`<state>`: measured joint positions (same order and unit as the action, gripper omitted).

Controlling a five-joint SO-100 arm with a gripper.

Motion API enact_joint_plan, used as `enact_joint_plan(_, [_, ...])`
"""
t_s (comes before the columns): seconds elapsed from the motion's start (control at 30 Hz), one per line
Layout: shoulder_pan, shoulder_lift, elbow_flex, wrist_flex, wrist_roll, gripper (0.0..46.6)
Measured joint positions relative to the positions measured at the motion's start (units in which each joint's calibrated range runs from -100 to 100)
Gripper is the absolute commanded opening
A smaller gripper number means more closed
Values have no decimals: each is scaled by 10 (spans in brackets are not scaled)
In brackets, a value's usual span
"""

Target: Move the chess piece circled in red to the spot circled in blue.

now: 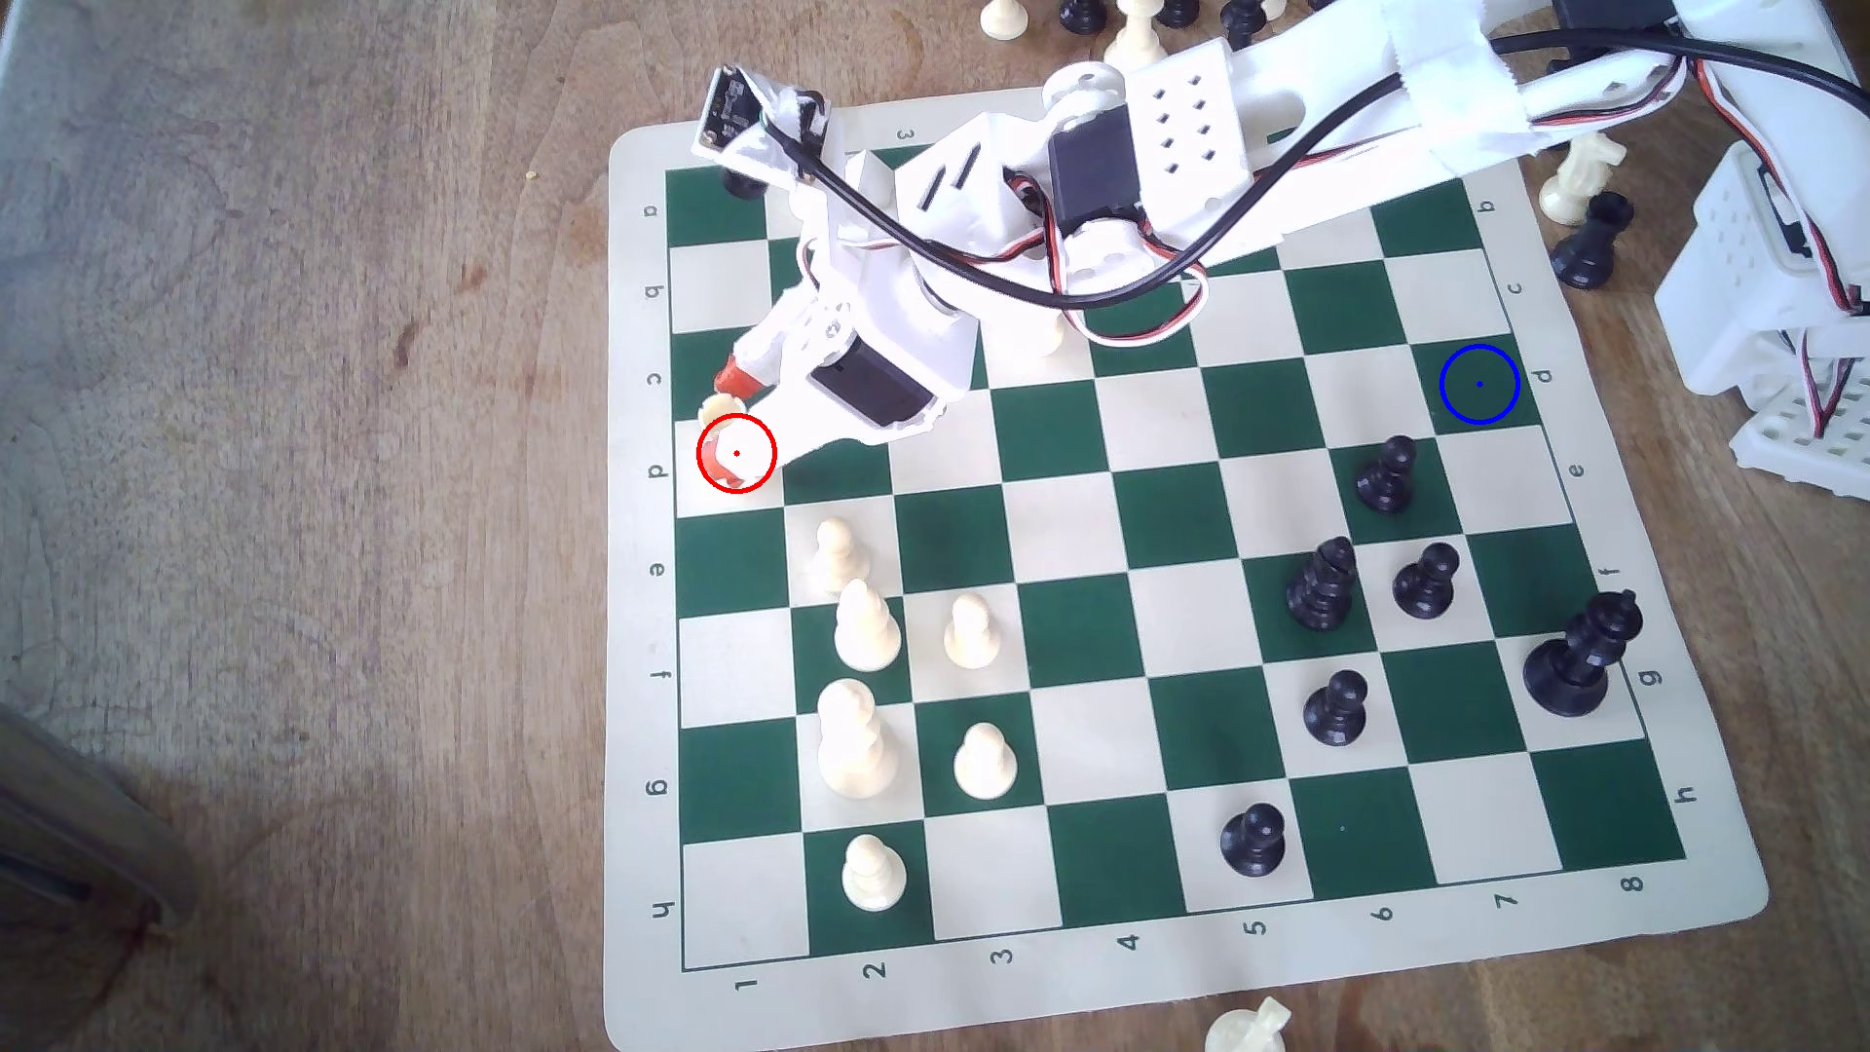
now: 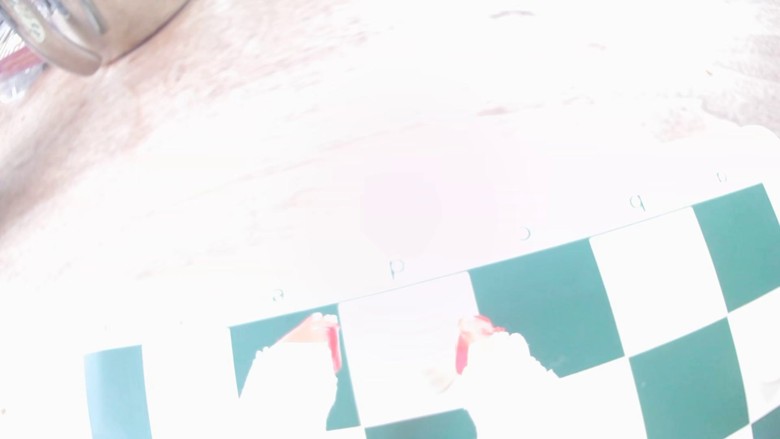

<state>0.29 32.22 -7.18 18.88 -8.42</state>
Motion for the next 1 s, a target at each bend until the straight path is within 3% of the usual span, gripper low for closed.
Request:
enact_joint_plan(0.1, [0, 0, 0, 0, 0, 128])
enact_joint_plan(0.13, [0, 0, 0, 0, 0, 80])
enact_joint_plan(0.23, [0, 0, 0, 0, -2, 4])
enact_joint_plan(0.73, [0, 0, 0, 7, 1, 3])
enact_joint_plan(1.0, [1, 0, -26, 33, -18, 3])
